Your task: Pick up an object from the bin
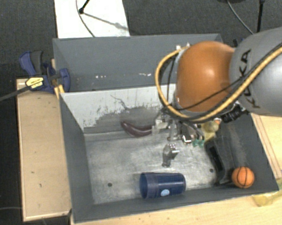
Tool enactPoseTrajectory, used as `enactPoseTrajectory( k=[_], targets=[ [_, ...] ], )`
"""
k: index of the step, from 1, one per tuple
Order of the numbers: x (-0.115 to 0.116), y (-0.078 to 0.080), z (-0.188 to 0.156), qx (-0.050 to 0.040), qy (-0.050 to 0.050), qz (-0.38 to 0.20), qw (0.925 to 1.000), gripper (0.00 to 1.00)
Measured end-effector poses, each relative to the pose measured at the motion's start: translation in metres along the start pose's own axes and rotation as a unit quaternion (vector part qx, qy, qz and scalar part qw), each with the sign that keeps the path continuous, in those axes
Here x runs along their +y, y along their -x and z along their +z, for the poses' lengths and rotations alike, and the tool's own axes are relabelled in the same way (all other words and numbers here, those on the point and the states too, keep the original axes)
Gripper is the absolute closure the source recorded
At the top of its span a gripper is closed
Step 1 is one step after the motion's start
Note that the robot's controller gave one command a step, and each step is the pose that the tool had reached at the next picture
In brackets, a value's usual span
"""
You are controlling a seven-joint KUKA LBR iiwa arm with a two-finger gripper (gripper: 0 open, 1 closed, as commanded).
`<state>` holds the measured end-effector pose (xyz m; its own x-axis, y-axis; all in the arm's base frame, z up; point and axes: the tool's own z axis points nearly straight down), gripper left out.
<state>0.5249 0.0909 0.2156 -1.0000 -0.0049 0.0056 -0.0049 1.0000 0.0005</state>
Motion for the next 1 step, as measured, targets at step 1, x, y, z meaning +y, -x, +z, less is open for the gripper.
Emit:
enactPoseTrajectory(
  k=[1],
  targets=[
    [-0.0005,0.0017,-0.0043,-0.0042,0.0,0.001,1.0,0.0]
  ],
)
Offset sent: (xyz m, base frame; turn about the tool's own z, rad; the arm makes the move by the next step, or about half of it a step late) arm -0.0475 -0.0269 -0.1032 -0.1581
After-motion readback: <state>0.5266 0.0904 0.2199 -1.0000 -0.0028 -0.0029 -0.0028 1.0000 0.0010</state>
